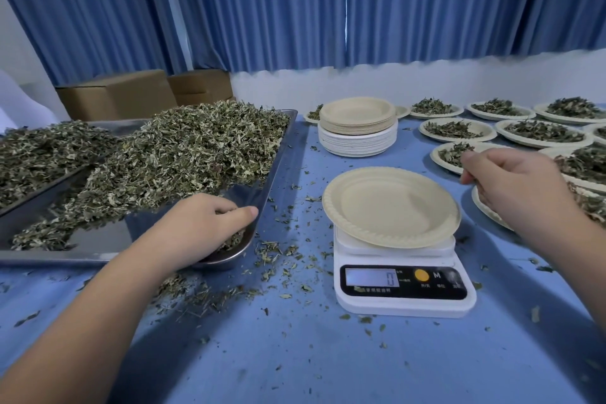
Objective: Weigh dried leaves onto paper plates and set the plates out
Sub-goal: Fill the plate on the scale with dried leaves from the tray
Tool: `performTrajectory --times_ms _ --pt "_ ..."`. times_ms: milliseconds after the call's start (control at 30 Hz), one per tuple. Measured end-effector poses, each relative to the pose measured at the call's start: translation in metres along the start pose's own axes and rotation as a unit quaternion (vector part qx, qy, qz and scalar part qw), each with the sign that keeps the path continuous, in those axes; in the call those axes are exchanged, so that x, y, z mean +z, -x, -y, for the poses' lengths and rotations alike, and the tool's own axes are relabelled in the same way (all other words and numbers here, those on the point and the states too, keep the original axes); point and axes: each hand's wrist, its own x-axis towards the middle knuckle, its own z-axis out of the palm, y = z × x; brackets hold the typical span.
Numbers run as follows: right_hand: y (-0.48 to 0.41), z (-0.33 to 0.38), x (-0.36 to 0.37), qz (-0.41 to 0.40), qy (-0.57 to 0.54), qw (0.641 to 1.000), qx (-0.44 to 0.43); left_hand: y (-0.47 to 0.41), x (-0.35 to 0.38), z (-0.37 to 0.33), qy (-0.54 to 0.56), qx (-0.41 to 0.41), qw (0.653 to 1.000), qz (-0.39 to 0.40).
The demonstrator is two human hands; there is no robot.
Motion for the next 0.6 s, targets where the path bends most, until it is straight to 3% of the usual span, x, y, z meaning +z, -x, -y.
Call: performTrajectory --times_ms 233,600 --pt "-0.002 -0.001 0.003 0.002 -0.009 1.000 -0.006 0.004 -0.003 0.008 0.082 -0.009 0.988 -0.133" --pt "-0.001 0.006 0.002 0.008 -0.018 1.000 -0.010 -0.012 -0.008 -0.057 0.172 0.048 0.972 -0.155"
